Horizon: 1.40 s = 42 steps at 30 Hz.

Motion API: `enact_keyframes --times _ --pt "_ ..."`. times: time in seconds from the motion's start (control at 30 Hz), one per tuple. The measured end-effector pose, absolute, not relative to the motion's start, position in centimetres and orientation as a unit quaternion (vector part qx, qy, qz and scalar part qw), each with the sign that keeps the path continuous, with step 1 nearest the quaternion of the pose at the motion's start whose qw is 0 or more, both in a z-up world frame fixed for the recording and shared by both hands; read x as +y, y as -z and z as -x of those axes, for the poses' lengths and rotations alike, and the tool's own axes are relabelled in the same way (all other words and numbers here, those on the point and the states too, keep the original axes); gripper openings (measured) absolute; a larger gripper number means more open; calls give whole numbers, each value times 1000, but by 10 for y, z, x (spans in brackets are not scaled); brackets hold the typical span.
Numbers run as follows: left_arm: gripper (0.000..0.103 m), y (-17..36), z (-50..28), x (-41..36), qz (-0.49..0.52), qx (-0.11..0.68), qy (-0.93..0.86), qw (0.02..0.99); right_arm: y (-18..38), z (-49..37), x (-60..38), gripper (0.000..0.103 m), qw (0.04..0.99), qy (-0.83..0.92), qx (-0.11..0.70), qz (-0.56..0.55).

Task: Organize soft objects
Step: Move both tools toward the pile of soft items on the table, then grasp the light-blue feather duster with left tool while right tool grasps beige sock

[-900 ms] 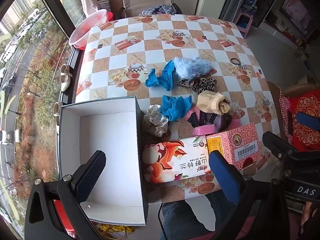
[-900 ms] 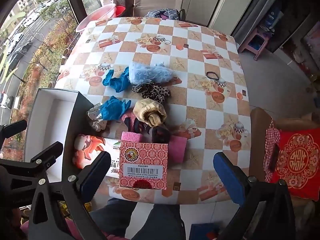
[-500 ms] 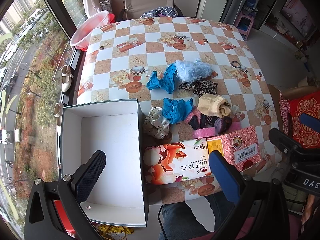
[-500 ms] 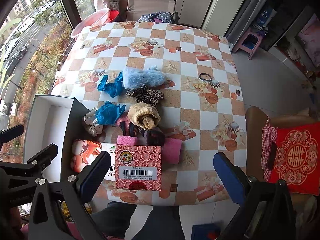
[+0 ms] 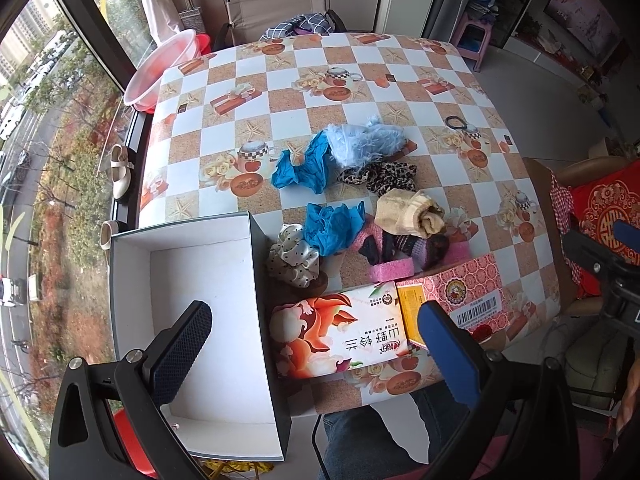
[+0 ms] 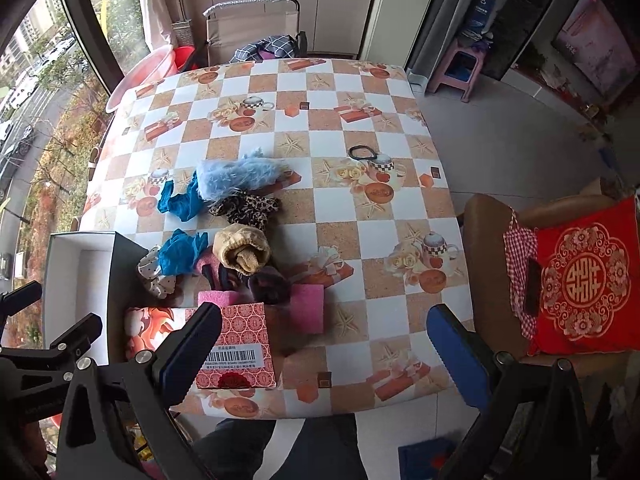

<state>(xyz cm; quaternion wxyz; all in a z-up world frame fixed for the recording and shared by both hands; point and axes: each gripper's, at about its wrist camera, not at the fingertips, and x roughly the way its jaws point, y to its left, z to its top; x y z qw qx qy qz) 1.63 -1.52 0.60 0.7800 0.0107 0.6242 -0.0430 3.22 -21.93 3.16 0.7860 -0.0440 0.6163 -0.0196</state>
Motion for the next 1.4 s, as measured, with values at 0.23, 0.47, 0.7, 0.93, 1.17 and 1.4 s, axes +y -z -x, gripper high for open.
enact_keyframes --times 0.23,0.47,0.7,0.93,1.17,1.4 --pt "103 7 -62 5 -1 645 22 764 -11 -39 -244 103 773 32 634 6" --pt "103 48 -120 -11 -38 668 10 743 46 -51 -270 103 735 27 677 -28" --pt "103 85 -173 -50 -56 676 27 735 112 -73 -289 103 690 0 721 -65" --pt "103 139 -204 -105 -130 695 59 705 172 -84 -292 103 647 -28 759 -73" --pt "87 185 -233 -132 -197 707 59 677 181 -81 -299 103 641 -45 758 -114" --pt "69 201 -248 -128 -184 725 67 660 158 -124 -265 103 648 -193 718 -166"
